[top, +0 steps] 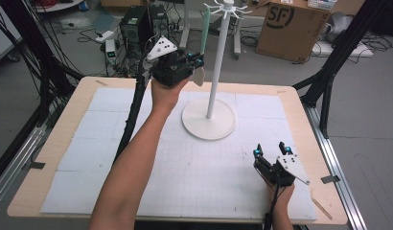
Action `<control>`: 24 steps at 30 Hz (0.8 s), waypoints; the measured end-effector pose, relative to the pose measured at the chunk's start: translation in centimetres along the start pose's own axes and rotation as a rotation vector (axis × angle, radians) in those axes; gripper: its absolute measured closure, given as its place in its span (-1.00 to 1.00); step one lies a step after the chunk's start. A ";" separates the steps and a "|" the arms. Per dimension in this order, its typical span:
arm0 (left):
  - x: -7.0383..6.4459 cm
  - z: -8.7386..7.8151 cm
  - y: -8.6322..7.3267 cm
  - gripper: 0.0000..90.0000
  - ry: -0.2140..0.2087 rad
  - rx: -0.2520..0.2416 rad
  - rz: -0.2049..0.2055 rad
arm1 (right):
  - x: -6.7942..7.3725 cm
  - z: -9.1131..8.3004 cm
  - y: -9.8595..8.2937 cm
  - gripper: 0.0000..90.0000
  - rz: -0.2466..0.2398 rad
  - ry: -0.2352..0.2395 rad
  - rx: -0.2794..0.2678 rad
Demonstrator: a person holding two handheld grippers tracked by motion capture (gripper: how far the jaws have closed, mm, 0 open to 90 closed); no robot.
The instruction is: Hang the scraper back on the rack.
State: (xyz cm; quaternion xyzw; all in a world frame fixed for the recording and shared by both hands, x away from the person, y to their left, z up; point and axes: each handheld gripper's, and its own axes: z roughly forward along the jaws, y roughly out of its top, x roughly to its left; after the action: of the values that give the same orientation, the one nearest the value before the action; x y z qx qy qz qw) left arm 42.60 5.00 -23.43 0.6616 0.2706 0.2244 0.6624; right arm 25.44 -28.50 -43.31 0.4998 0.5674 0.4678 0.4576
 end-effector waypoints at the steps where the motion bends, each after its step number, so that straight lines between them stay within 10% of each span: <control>1: 0.0 0.0 0.0 0.79 0.001 0.006 0.000 | 0.0 0.0 0.0 -0.47 0.003 0.001 0.001; 17: 0.0 0.2 -0.3 0.76 0.018 0.021 -0.011 | 0.0 0.0 0.0 -0.47 0.001 -0.001 -0.002; 24: 0.4 0.1 -0.3 0.24 0.030 0.039 -0.014 | 0.0 0.0 0.0 -0.47 0.001 -0.002 -0.003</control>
State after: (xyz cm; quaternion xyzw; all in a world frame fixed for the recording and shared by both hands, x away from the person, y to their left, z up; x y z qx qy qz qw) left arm 42.95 5.18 -23.76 0.6690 0.2893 0.2245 0.6468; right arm 25.42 -28.54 -43.31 0.4999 0.5660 0.4684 0.4587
